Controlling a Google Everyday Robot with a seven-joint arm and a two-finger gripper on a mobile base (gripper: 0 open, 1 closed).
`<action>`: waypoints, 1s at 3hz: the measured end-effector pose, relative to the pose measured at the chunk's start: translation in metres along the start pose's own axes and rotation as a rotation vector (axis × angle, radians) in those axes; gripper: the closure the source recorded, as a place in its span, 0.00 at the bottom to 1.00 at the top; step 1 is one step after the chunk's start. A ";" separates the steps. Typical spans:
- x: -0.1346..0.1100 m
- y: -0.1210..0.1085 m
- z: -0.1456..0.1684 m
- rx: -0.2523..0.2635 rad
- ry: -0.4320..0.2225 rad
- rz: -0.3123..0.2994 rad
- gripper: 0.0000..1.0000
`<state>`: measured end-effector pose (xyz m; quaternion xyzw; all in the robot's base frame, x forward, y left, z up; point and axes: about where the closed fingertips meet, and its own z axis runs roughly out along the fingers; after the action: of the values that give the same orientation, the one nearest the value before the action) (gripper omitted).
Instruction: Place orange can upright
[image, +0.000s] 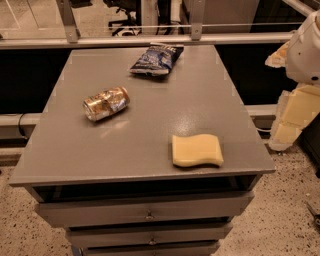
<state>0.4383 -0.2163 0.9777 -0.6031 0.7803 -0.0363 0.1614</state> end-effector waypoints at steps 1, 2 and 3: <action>-0.005 -0.002 0.003 -0.002 -0.015 -0.012 0.00; -0.045 -0.014 0.024 -0.019 -0.127 -0.101 0.00; -0.126 -0.020 0.051 0.002 -0.278 -0.305 0.00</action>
Offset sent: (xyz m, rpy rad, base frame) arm 0.0601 0.0884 -0.0232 0.1972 -0.0501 0.2789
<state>0.4992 -0.0946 0.9610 -0.7132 0.6502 0.0226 0.2609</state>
